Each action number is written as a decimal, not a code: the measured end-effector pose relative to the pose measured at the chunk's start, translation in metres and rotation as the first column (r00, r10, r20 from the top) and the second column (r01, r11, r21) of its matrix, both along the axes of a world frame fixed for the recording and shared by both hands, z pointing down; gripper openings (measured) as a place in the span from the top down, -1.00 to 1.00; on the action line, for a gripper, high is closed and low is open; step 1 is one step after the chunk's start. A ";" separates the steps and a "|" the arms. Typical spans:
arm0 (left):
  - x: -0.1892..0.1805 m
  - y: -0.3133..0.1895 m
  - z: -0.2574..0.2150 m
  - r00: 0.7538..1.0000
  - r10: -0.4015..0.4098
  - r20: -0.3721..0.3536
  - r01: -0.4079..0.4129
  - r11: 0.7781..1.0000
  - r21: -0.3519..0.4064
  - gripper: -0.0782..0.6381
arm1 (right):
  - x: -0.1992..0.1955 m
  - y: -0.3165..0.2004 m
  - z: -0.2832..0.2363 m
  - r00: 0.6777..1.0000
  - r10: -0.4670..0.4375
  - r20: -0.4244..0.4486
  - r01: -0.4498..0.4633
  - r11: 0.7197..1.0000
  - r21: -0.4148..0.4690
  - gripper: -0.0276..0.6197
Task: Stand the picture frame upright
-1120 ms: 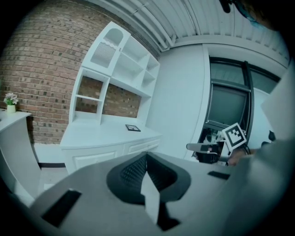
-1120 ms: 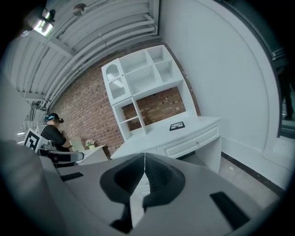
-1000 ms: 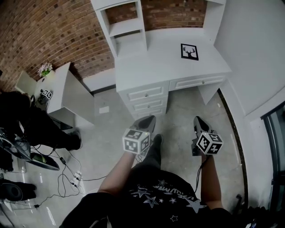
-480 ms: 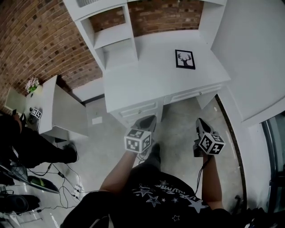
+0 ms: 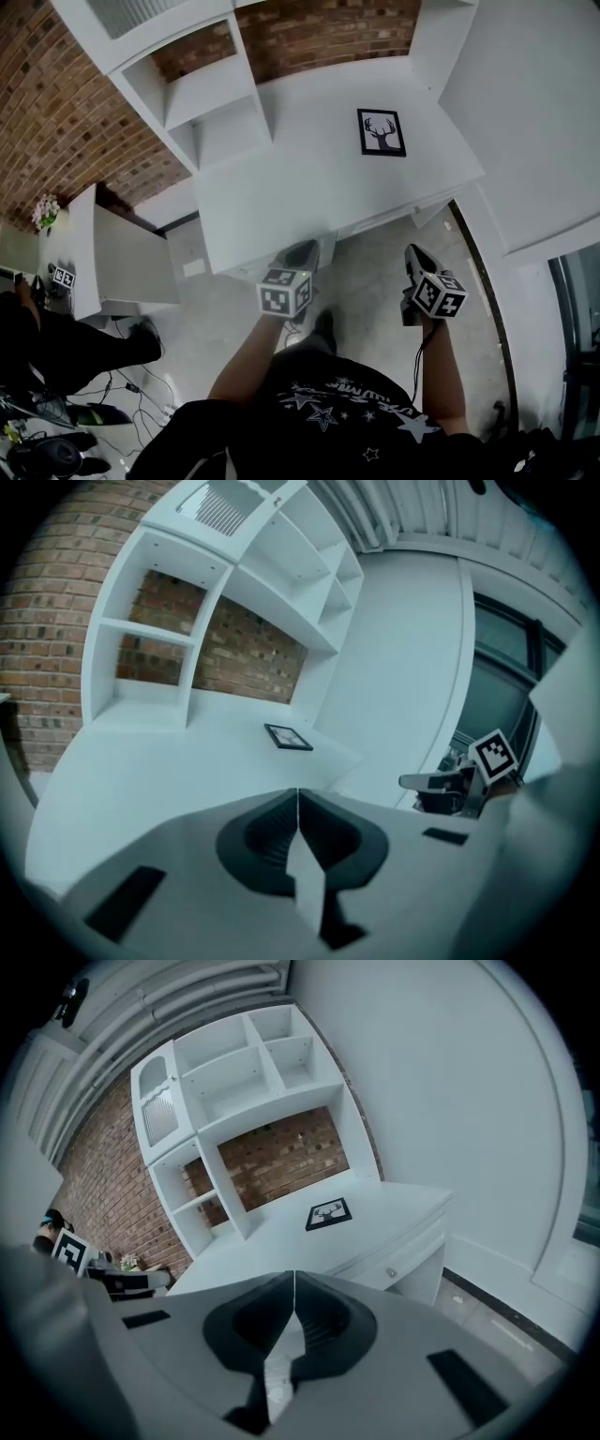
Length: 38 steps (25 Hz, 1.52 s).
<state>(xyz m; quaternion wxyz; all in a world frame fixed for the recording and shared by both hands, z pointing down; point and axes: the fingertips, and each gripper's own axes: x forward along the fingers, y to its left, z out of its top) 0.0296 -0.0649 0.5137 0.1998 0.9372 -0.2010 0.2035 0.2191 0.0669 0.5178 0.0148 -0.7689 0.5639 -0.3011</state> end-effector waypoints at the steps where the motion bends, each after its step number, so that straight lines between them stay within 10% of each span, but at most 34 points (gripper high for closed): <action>1: 0.003 -0.007 0.003 1.000 0.002 0.003 -0.002 1.000 -0.012 0.73 | 0.005 -0.006 0.000 1.000 0.000 -0.002 0.000 1.000 -0.009 0.87; 21: 0.056 -0.070 0.048 0.996 0.063 0.067 -0.056 0.993 -0.101 0.73 | 0.066 -0.062 0.034 0.998 0.067 -0.001 -0.067 0.990 -0.124 0.87; 38: 0.115 -0.127 0.033 0.973 -0.200 0.114 0.204 0.979 -0.023 0.73 | 0.208 -0.177 0.037 0.995 -0.098 0.037 0.101 0.990 -0.099 0.87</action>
